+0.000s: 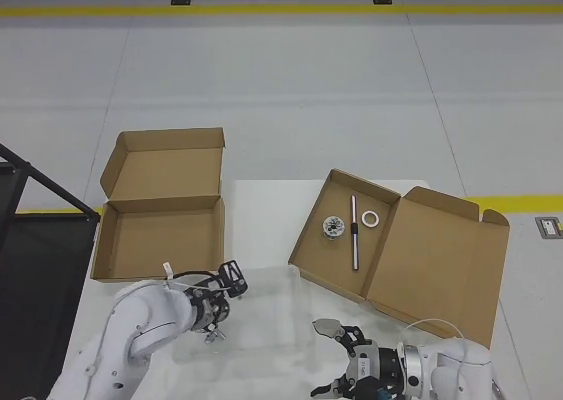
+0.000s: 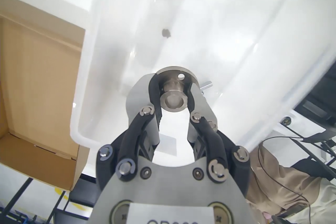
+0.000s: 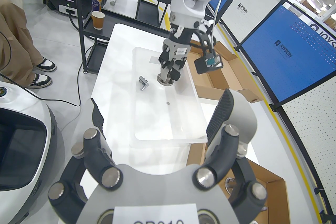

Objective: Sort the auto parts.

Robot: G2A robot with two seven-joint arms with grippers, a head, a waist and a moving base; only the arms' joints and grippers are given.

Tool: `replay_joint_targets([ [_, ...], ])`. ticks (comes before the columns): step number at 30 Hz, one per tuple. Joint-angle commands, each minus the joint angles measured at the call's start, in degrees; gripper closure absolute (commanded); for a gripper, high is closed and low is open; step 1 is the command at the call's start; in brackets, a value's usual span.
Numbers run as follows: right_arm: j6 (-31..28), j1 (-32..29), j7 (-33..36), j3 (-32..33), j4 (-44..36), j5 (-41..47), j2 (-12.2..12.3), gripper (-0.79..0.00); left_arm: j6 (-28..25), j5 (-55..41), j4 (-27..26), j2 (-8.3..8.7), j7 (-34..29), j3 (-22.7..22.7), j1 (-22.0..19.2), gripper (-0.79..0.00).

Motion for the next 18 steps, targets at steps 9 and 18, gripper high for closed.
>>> replay_joint_targets([
  [9,0.0,0.0,-0.01,0.0,0.0,0.0,0.0,-0.785,-5.66,-8.17,-13.92,2.97,13.76,-23.57,14.1,0.0],
  [18,0.0,0.0,-0.01,0.0,0.0,0.0,0.0,-0.785,2.7,-6.62,-10.99,3.25,23.81,-35.13,19.07,0.0],
])
